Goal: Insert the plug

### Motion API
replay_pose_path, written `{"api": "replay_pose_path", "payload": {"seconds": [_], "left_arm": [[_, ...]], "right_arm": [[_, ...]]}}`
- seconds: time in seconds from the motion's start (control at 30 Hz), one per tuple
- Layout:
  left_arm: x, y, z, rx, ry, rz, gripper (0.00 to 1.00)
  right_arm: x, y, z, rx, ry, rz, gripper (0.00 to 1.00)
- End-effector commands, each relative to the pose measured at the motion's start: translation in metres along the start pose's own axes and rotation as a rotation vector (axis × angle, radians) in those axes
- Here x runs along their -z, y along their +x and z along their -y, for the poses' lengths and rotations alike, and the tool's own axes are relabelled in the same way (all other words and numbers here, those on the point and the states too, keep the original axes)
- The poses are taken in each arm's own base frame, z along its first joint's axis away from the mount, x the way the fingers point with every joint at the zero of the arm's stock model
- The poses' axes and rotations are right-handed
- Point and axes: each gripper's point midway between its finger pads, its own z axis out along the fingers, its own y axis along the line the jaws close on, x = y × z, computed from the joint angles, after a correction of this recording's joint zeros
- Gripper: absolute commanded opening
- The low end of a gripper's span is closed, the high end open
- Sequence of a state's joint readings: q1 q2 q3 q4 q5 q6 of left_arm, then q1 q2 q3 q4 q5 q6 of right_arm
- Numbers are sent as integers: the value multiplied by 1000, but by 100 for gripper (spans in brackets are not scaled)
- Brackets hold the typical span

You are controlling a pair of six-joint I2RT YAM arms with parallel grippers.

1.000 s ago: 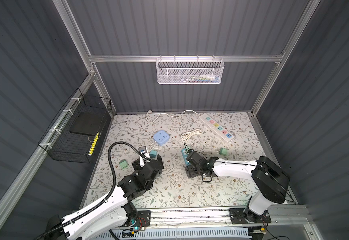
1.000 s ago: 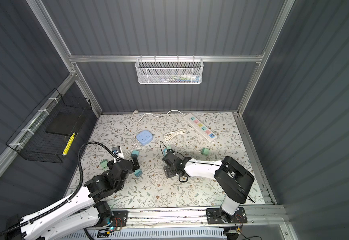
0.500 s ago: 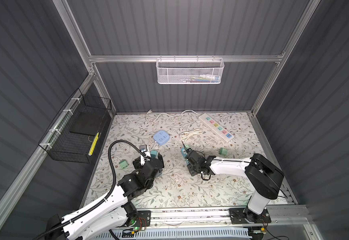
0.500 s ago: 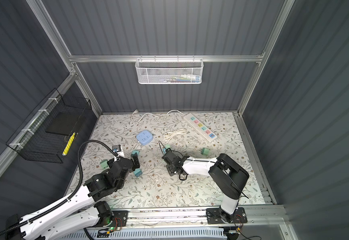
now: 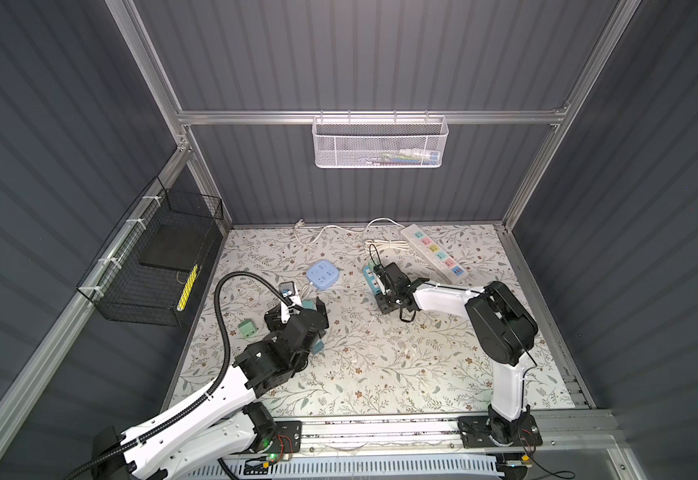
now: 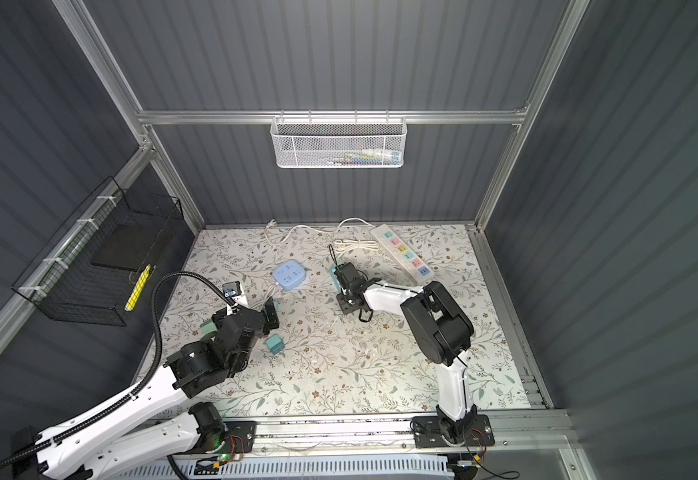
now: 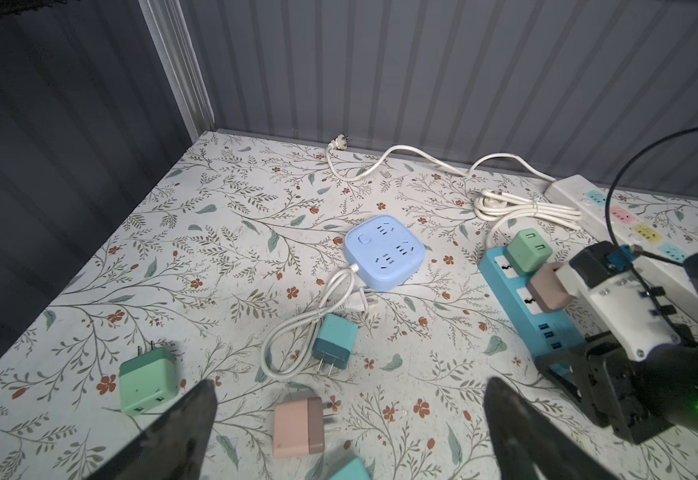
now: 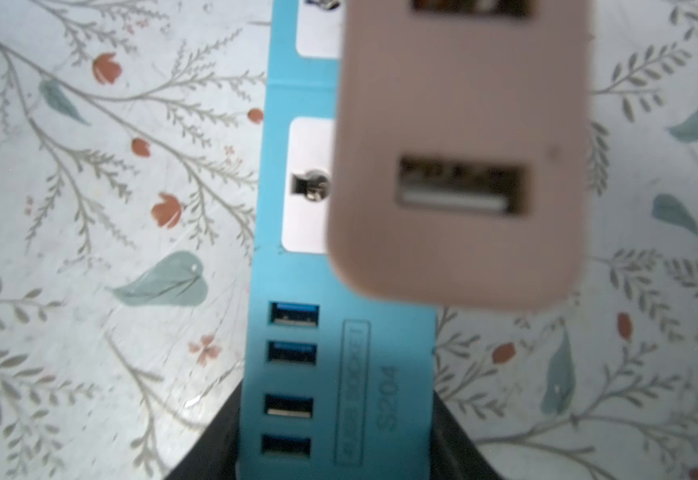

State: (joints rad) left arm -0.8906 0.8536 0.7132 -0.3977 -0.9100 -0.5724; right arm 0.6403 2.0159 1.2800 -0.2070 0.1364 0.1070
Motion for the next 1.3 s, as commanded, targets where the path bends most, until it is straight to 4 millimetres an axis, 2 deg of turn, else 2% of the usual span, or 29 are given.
{"api": "replay_pose_path", "payload": {"seconds": [0.0, 0.1, 0.2, 0.4, 0.57, 0.73, 0.87, 1.0, 1.03, 1.13, 1.27], "left_arm": [[-4, -5, -5, -37, -44, 5, 100], [-14, -2, -5, -48, -54, -34, 100], [-27, -2, -3, -55, -59, -91, 100], [-51, -2, -2, -43, -88, -206, 100], [-80, 13, 1, -82, -99, -338, 100], [-134, 21, 8, -89, -83, -454, 100], [-192, 23, 19, -99, -50, -482, 100], [-252, 44, 25, -75, -12, -534, 100], [-266, 34, 32, -61, 16, -519, 100], [-297, 34, 40, -99, 52, -523, 100], [-320, 24, 45, -89, 92, -484, 100]], "right_arm": [[-5, -14, 12, 19, 5, 7, 50], [-5, -20, 14, 17, -7, 15, 56], [8, -28, 11, 6, -28, 36, 71], [69, -49, 10, -62, -67, 147, 84], [114, -47, 18, -134, -43, 225, 88], [145, -27, 26, -232, -31, 264, 91], [161, -7, 28, -267, -44, 280, 92], [174, 10, 32, -299, -43, 289, 93], [176, 13, 32, -312, -47, 289, 93], [182, 20, 29, -331, -71, 294, 93], [183, 28, 28, -313, -65, 264, 93]]}}
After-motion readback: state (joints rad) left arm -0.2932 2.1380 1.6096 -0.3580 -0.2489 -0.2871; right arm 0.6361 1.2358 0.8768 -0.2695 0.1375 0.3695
